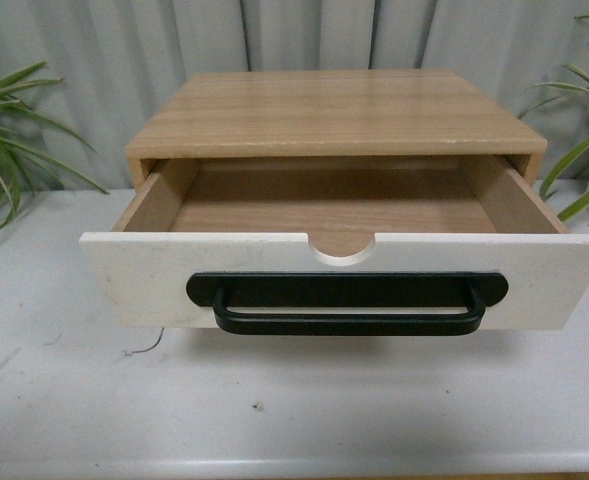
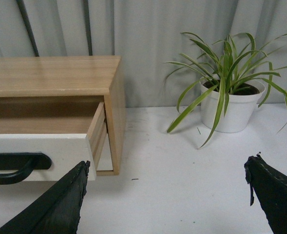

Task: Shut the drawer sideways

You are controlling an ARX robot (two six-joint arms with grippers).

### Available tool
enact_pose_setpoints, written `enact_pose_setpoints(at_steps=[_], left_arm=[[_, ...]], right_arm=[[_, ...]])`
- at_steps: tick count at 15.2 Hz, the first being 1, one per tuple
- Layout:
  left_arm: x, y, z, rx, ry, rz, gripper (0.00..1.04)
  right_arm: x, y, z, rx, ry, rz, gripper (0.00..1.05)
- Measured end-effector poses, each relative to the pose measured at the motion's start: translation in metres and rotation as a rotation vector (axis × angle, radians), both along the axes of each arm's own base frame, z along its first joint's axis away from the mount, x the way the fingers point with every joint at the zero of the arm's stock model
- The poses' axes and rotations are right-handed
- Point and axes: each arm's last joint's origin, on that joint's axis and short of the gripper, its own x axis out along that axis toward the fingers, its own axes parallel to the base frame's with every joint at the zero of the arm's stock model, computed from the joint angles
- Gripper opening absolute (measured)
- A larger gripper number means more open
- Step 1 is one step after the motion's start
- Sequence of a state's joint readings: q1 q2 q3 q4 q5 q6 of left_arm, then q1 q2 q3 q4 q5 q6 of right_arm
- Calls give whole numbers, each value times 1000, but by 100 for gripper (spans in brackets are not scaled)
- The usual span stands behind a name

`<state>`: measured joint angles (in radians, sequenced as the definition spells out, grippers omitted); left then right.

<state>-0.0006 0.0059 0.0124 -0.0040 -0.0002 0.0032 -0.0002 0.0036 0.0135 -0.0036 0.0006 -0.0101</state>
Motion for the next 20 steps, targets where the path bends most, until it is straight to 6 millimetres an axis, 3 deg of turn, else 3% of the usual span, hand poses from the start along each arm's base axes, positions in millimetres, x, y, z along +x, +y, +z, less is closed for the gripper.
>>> enact_pose_setpoints(at_steps=[16,17,18,20], left_arm=[[0,0,0,0,0,0,98],[8,-7,8,-169,261,289,98],[22,3,30,-343,85,517,98],[54,2,48,-346,52,393,98]], right_arm=[[0,0,0,0,0,0,98],[7,0,0,142,169,-116,98],[31,-2,34,294,66,-155,98],[63,3,66,279,0,-74,98]])
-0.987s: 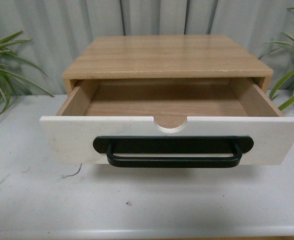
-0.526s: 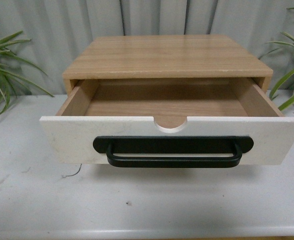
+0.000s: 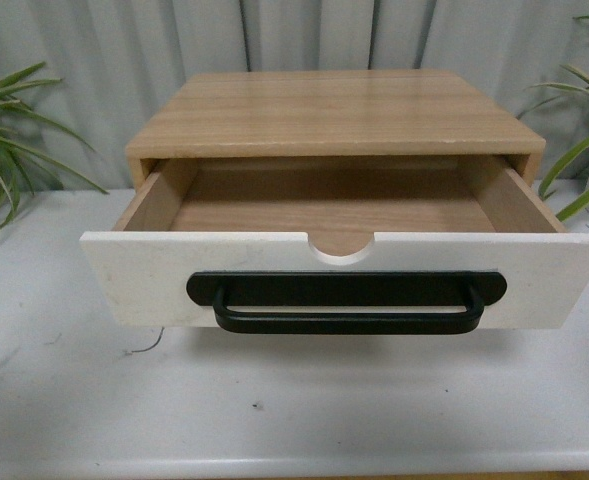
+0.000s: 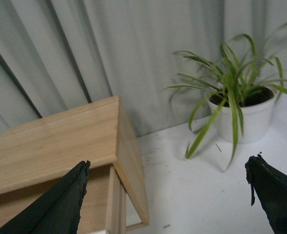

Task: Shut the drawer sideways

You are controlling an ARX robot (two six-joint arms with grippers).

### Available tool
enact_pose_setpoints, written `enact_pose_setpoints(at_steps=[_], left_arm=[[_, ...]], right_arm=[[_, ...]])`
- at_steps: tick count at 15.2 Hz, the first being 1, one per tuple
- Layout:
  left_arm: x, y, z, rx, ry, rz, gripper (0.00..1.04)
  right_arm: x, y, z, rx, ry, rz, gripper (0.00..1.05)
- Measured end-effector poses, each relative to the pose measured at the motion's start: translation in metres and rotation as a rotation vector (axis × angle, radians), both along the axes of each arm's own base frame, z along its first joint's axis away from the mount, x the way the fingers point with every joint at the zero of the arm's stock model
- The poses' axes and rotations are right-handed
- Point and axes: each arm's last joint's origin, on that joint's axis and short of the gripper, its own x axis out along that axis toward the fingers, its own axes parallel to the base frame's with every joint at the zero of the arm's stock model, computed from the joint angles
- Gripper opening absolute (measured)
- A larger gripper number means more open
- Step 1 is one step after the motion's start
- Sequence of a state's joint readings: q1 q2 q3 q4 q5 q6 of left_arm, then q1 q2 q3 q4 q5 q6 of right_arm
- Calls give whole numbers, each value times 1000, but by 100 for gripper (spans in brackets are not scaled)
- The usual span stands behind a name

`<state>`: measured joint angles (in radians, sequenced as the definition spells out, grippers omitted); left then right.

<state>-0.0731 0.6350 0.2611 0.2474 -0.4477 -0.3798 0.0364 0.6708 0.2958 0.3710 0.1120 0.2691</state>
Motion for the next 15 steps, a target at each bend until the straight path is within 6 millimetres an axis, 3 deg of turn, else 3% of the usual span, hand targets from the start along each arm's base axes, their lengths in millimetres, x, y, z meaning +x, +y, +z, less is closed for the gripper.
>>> enact_pose_setpoints(at_steps=[2,4,7,9,11,13,15], left_arm=[[40,-6,23,133,43,-195,98],[74,-21,38,365,164,-437,98],[104,-36,74,714,268,-733,98],[109,-47,89,882,358,-933,98],[108,-63,91,1011,466,-1129,98],[108,-78,79,1103,589,-1271,98],[113,-84,67,1153,641,-1302,98]], right_arm=[[39,12,24,-149,-8,122,98],[66,23,45,-403,-5,275,98],[87,38,71,-860,-29,522,98],[96,46,66,-1137,28,686,98],[106,50,51,-1390,88,826,98],[115,50,38,-1575,135,916,98],[122,53,33,-1696,124,935,98]])
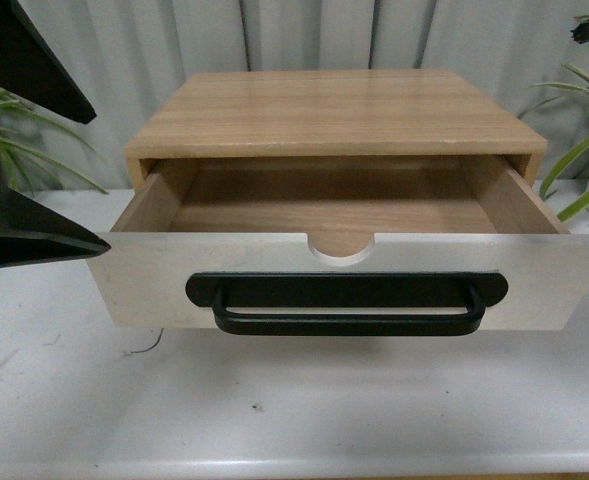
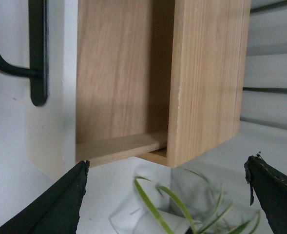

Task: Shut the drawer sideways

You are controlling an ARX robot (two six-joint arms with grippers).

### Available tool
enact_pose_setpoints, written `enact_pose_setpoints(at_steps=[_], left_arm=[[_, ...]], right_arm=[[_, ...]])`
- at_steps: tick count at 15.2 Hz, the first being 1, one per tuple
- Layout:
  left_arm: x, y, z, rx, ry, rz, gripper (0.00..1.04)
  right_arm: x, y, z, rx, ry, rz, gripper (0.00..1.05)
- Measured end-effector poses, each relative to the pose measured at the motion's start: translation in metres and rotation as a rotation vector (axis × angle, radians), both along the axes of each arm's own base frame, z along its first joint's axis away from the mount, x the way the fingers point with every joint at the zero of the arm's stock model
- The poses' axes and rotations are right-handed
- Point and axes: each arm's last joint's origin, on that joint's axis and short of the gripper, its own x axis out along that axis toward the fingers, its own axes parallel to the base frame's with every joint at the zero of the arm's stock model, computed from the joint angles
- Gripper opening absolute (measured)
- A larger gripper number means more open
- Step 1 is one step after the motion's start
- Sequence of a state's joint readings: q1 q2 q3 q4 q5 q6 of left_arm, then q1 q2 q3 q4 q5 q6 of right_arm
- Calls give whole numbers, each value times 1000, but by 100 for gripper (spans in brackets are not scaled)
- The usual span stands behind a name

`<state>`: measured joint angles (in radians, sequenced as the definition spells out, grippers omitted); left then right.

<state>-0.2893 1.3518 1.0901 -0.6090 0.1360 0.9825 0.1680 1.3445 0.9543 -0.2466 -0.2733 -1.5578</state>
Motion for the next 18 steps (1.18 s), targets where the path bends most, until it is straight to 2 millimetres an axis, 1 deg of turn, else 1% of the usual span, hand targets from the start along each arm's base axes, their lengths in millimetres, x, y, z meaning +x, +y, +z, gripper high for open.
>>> enact_pose_setpoints(at_steps=[7,9,10,11,14,16,18], left_arm=[[14,-13,-15,77,-23,-35,98],[27,-22,-20,89,-60,-46,98],[33,-21,-16,83,-125,-23,98],[28,-25,-22,79,-87,-55,98],[28,-28,-25,77,-106,-59,98],[29,-29,-35,88,-85,-61,98],[31,-31,-39,91,-90,-60,98]], right_arm=[[11,7,-3,-117,-4,47,98],[15,20,-8,-159,20,87,98],[12,29,-16,-149,67,101,98],[16,29,-31,-153,107,79,98],[16,29,-32,-152,107,74,98],[19,30,-34,-152,105,70,98],[24,27,-39,-155,110,54,98]])
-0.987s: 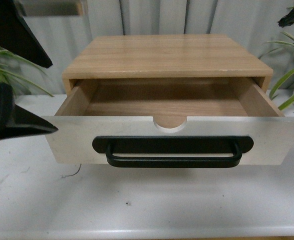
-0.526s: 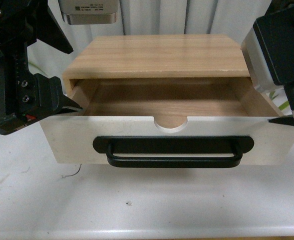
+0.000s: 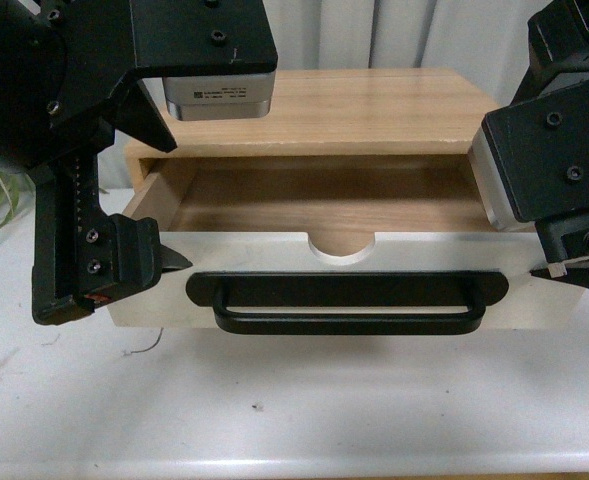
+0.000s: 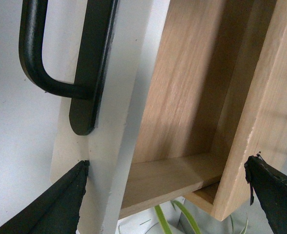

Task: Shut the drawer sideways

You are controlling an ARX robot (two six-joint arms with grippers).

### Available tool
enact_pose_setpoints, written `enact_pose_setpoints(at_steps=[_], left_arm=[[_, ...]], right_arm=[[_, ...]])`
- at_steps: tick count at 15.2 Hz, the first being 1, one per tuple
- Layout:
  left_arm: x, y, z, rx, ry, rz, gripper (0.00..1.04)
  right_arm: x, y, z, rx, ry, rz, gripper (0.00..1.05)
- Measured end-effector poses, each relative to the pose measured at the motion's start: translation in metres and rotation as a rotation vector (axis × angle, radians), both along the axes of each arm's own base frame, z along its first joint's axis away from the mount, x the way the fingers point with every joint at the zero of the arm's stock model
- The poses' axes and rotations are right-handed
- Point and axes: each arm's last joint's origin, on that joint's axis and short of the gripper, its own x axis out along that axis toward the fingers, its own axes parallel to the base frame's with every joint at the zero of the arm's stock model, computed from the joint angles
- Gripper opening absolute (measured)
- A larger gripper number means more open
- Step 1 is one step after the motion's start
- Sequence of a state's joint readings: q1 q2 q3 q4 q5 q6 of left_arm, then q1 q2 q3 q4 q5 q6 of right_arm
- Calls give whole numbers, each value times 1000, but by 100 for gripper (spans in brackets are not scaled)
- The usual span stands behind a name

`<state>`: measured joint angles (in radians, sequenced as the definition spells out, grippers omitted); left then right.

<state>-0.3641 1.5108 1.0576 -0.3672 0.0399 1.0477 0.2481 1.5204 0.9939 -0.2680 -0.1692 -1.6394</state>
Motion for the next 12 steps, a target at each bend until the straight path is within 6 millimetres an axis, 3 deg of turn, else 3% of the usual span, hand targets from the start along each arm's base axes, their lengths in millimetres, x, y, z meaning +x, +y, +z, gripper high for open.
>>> enact_pose_setpoints(at_steps=[12], left_arm=[[27,-2,-18,24,-93,68,98]], right_arm=[[28,0,0,19,-36,-40,98]])
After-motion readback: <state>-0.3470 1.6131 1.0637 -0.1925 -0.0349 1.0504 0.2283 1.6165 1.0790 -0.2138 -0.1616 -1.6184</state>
